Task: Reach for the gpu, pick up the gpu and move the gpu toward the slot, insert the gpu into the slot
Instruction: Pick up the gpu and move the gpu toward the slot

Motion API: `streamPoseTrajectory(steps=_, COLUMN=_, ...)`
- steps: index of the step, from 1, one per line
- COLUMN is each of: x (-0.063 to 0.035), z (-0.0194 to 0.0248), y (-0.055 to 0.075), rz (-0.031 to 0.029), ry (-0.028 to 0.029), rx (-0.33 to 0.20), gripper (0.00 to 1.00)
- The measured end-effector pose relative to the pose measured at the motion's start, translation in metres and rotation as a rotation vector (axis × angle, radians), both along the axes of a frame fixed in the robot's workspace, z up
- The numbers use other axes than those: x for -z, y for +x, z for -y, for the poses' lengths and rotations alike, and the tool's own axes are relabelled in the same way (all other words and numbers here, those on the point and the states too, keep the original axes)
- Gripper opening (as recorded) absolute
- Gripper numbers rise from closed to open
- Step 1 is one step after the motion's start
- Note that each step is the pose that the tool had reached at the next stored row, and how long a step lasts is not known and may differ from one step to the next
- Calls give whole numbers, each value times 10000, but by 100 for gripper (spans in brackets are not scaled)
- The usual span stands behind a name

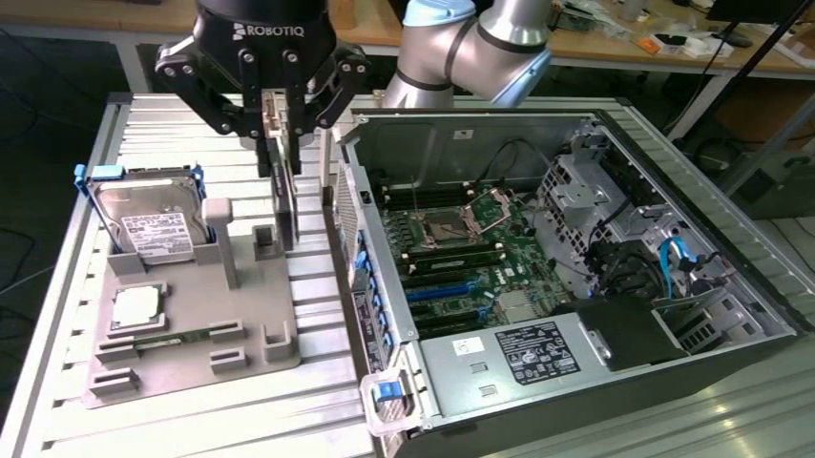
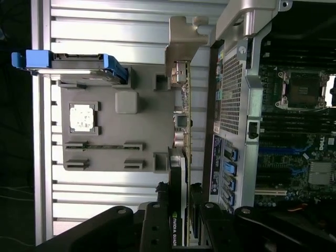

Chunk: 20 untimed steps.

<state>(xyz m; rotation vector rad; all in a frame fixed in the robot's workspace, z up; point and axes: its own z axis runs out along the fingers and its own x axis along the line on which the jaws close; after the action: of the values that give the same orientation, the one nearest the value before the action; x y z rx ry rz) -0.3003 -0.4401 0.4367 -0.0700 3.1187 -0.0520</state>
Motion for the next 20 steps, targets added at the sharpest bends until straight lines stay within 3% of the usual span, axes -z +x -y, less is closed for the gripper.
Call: streamPoseTrajectory(steps=20, x=6, z=2, y=658, rz=-1, ry=0, rx=0, gripper=27)
